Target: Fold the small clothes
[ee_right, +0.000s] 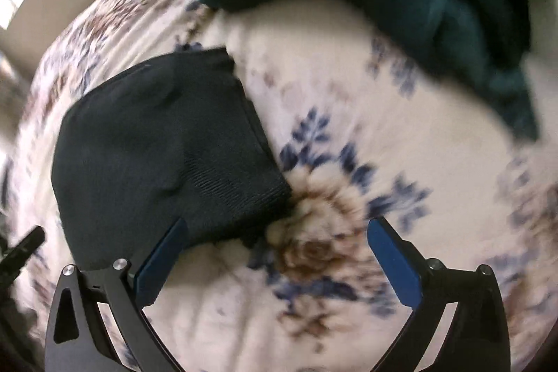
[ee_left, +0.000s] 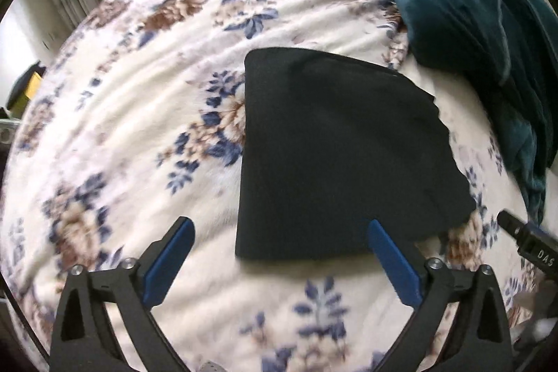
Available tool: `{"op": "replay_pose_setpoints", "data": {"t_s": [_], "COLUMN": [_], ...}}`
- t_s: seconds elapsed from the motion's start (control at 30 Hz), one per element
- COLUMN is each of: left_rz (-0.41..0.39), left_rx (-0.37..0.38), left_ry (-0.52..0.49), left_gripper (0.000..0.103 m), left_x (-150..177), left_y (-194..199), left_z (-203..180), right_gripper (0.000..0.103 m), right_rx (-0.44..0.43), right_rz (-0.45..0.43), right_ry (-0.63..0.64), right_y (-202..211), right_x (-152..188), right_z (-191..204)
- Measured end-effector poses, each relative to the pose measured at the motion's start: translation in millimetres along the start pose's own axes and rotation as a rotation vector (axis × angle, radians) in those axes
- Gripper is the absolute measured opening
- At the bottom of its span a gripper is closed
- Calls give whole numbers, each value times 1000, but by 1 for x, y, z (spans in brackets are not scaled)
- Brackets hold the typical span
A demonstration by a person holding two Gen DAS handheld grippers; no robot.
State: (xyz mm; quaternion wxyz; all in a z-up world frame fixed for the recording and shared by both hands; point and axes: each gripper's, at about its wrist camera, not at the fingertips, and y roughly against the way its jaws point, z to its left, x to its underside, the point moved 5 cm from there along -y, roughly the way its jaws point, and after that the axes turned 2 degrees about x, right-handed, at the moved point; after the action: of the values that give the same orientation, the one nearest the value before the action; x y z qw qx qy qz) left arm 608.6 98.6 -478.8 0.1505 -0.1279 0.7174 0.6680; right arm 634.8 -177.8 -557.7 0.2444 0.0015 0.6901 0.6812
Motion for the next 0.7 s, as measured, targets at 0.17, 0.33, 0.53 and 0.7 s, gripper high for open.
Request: {"op": "replay_pose_setpoints", "data": {"t_s": [0.17, 0.33, 0.53, 0.7], "left_rz": [-26, -88, -192, -265], "left_rx": [-17, -20, -42, -39], "left_ry": [12, 15, -21, -22], "left_gripper": [103, 103, 103, 103], "left_x": [14, 28, 43, 63], "left_y": [63, 154, 263, 348], "left_z": [-15, -32, -56, -70], "right_gripper": [103, 103, 103, 103], "right_rx": [94, 104, 99, 74], "right_rz": [-95, -167, -273, -361], "right_ry": [148, 185, 190, 197], "right_y": [94, 201, 339, 444], "right_x": [14, 36, 61, 82], "right_z": [4, -8, -30, -45]}}
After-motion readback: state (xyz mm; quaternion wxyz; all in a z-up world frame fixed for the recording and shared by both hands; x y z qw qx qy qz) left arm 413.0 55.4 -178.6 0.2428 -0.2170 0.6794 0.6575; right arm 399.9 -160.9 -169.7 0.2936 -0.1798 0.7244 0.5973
